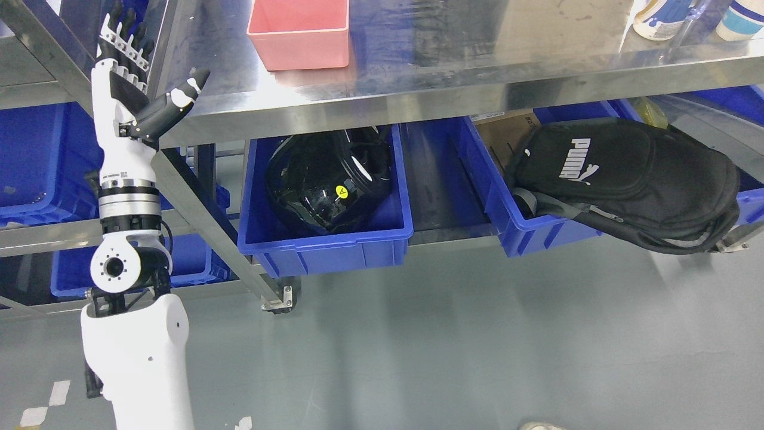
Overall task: Place storage box into left shelf container
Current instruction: 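Raise the left hand up toward the pink box on the upper shelf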
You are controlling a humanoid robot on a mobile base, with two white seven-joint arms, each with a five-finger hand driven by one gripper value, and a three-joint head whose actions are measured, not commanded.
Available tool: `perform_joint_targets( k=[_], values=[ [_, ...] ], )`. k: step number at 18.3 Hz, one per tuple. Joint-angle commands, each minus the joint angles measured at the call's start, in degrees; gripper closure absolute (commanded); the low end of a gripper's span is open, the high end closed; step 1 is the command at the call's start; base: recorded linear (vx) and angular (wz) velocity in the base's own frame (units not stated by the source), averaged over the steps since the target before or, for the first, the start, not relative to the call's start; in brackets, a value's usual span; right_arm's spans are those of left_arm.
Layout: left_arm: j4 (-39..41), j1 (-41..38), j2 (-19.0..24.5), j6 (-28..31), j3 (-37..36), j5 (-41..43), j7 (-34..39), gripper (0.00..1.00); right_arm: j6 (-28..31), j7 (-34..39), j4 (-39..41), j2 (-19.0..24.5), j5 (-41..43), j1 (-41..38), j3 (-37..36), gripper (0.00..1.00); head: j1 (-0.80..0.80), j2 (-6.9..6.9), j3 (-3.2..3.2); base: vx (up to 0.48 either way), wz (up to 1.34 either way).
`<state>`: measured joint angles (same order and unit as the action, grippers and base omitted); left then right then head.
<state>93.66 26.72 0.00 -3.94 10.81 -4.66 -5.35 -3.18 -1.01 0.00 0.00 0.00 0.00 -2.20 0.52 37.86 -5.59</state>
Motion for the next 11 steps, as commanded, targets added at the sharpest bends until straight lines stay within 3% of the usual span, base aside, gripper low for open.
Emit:
perform_joint_targets(
  k=[1, 5, 9, 11],
  values=[
    [0.0, -0.2, 1.0, -0.1, -0.5, 0.0, 0.0, 0.00, 0.0, 0.0, 1.0, -1.0, 0.0, 1.1, 0.0, 0.01, 0.00, 0.00, 0.00, 0.000, 0.00],
    [0.0, 0.1, 1.0, -0.1, -0.2, 0.0, -0.5, 0.00, 0.0, 0.0, 1.0, -1.0, 0.0, 1.1, 0.0, 0.01, 0.00, 0.00, 0.00, 0.000, 0.00],
    [0.0, 4.4, 1.4, -0.1, 0.6, 0.0, -11.3, 0.00, 0.0, 0.0, 1.0, -1.0, 0.0, 1.1, 0.0, 0.01, 0.00, 0.00, 0.00, 0.000, 0.00],
    [-0.2, 7.5, 3.5, -0.1, 0.9, 0.1, -11.9, 0.00, 0.0, 0.0, 1.0, -1.0, 0.0, 1.1, 0.0, 0.01, 0.00, 0.00, 0.00, 0.000, 0.00]
  ],
)
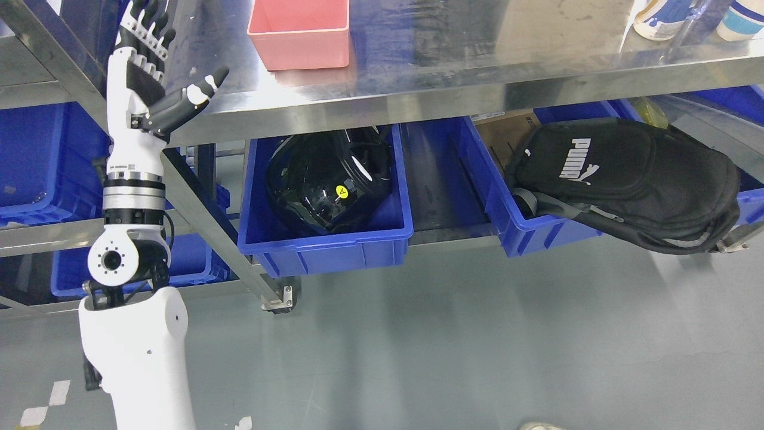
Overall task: Place storage box into left shelf container
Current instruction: 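Raise the left hand up toward the pink box on the upper shelf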
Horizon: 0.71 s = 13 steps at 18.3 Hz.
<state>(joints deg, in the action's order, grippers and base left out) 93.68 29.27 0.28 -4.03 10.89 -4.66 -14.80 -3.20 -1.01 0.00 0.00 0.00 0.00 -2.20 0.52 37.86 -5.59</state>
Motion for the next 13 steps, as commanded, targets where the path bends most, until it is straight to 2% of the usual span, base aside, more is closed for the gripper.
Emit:
perform_joint_targets(
  k=[1, 4, 7, 10, 13],
  values=[
    [-0.2, 5.6, 4.1, 0.0, 0.8, 0.1, -2.5, 0.00, 0.0, 0.0, 1.0, -1.0, 0.0, 1.1, 0.0, 0.01, 0.00, 0.00, 0.00, 0.000, 0.00],
    [-0.2, 6.4, 8.5, 0.0, 0.9, 0.1, -5.1, 0.00, 0.0, 0.0, 1.0, -1.0, 0.0, 1.1, 0.0, 0.01, 0.00, 0.00, 0.00, 0.000, 0.00],
    [-0.4, 6.9, 11.7, 0.1, 1.3, 0.1, -13.6, 0.00, 0.0, 0.0, 1.0, -1.0, 0.0, 1.1, 0.0, 0.01, 0.00, 0.00, 0.00, 0.000, 0.00],
    [-0.9, 6.0, 12.0, 0.7, -0.1, 0.2, -20.6, 0.02, 0.0, 0.0, 1.0, -1.0, 0.0, 1.1, 0.0, 0.01, 0.00, 0.00, 0.00, 0.000, 0.00],
    [-1.0, 4.7, 10.8, 0.7, 1.5, 0.2, -20.6, 0.00, 0.0, 0.0, 1.0, -1.0, 0.0, 1.1, 0.0, 0.01, 0.00, 0.00, 0.00, 0.000, 0.00]
  ],
)
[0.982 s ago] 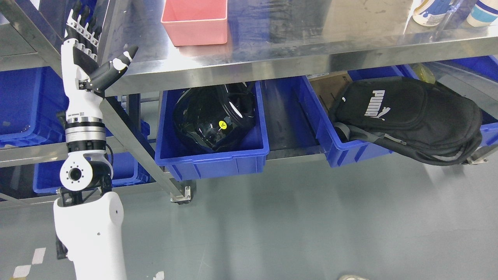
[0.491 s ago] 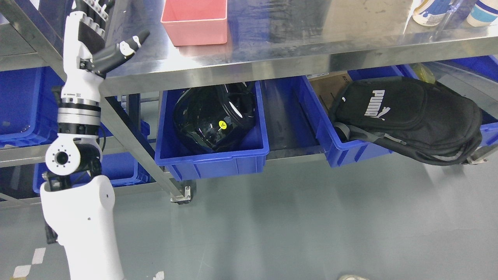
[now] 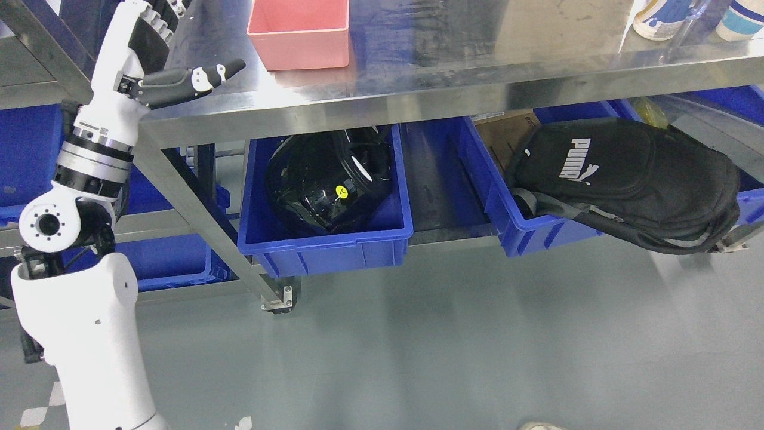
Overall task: Place storage box into left shelf container
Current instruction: 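Raise the left hand up toward the pink box on the upper shelf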
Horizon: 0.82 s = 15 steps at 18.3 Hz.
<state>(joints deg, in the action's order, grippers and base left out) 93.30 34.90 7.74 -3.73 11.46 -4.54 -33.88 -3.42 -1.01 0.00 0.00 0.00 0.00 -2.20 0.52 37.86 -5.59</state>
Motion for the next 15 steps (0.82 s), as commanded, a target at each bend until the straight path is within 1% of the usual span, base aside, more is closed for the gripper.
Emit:
perform_joint_targets(
  k=[1, 2, 3, 5, 7, 10, 11, 13, 15],
  values=[
    [-0.9, -1.2, 3.9, 0.4, 0.6, 0.1, -2.2, 0.01, 0.3, 0.0, 1.0, -1.0, 0.0, 1.1, 0.0, 0.01, 0.00, 0.00, 0.00, 0.000, 0.00],
    [-1.2, -0.7, 4.8, 0.4, 0.1, 0.4, -2.6, 0.01, 0.3, 0.0, 1.0, -1.0, 0.0, 1.1, 0.0, 0.01, 0.00, 0.00, 0.00, 0.000, 0.00],
    [-1.6, 0.6, 6.9, 0.5, -0.4, 1.6, -3.8, 0.01, 0.3, 0.0, 1.0, -1.0, 0.0, 1.1, 0.0, 0.01, 0.00, 0.00, 0.00, 0.000, 0.00],
    [-3.3, 4.1, 12.3, 0.8, -4.2, 8.2, -8.2, 0.01, 0.3, 0.0, 1.0, -1.0, 0.0, 1.1, 0.0, 0.01, 0.00, -0.01, 0.00, 0.000, 0.00],
    [-4.0, 6.3, 15.5, 1.0, -7.7, 11.6, -12.6, 0.01, 0.3, 0.0, 1.0, -1.0, 0.0, 1.1, 0.0, 0.01, 0.00, 0.00, 0.00, 0.000, 0.00],
    [-6.3, 11.2, 18.0, 6.2, -10.7, 16.4, -15.3, 0.02, 0.3, 0.0, 1.0, -1.0, 0.0, 1.1, 0.0, 0.01, 0.00, 0.00, 0.00, 0.000, 0.00],
    [-6.9, 12.4, 18.9, 7.1, -12.1, 17.4, -16.9, 0.02, 0.3, 0.0, 1.0, -1.0, 0.0, 1.1, 0.0, 0.01, 0.00, 0.00, 0.00, 0.000, 0.00],
    [-8.2, 16.0, 20.0, 7.5, -14.7, 18.2, -20.9, 0.04, 0.3, 0.0, 1.0, -1.0, 0.0, 1.1, 0.0, 0.01, 0.00, 0.00, 0.00, 0.000, 0.00],
    [-10.5, 19.3, 19.6, 7.7, -17.9, 18.9, -23.8, 0.07, 0.3, 0.0, 1.0, -1.0, 0.0, 1.1, 0.0, 0.01, 0.00, 0.00, 0.00, 0.000, 0.00]
  ],
)
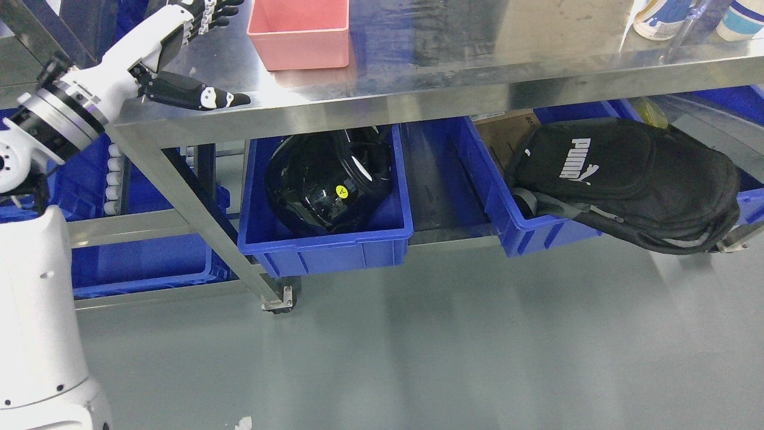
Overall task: Place storage box into left shelf container
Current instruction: 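Raise the left hand up toward the pink box on the upper shelf, then reach the left hand over the shelf edge to the pink box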
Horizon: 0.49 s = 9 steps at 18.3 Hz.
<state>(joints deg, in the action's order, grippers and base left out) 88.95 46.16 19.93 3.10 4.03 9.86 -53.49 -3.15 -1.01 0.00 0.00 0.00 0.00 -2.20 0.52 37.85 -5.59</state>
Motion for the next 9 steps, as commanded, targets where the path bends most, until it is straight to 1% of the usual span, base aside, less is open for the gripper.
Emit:
perform_joint_targets(
  k=[1, 4, 7, 9],
  values=[
    [-7.2, 9.7, 7.1, 0.9, -12.0, 5.2, -5.0, 0.07, 0.0, 0.0, 1.0, -1.0, 0.0, 1.1, 0.0, 0.01, 0.00, 0.00, 0.00, 0.000, 0.00],
    [-10.2, 11.5, 6.3, 2.1, -15.2, 7.5, -5.8, 0.06, 0.0, 0.0, 1.0, -1.0, 0.0, 1.1, 0.0, 0.01, 0.00, 0.00, 0.00, 0.000, 0.00],
    [-12.2, 11.8, 6.1, 2.1, -16.5, 11.0, -9.7, 0.06, 0.0, 0.0, 1.0, -1.0, 0.0, 1.1, 0.0, 0.01, 0.00, 0.00, 0.00, 0.000, 0.00],
    [-14.4, 11.8, 5.6, 2.1, -18.0, 11.6, -9.7, 0.06, 0.0, 0.0, 1.0, -1.0, 0.0, 1.1, 0.0, 0.01, 0.00, 0.00, 0.00, 0.000, 0.00]
  ],
)
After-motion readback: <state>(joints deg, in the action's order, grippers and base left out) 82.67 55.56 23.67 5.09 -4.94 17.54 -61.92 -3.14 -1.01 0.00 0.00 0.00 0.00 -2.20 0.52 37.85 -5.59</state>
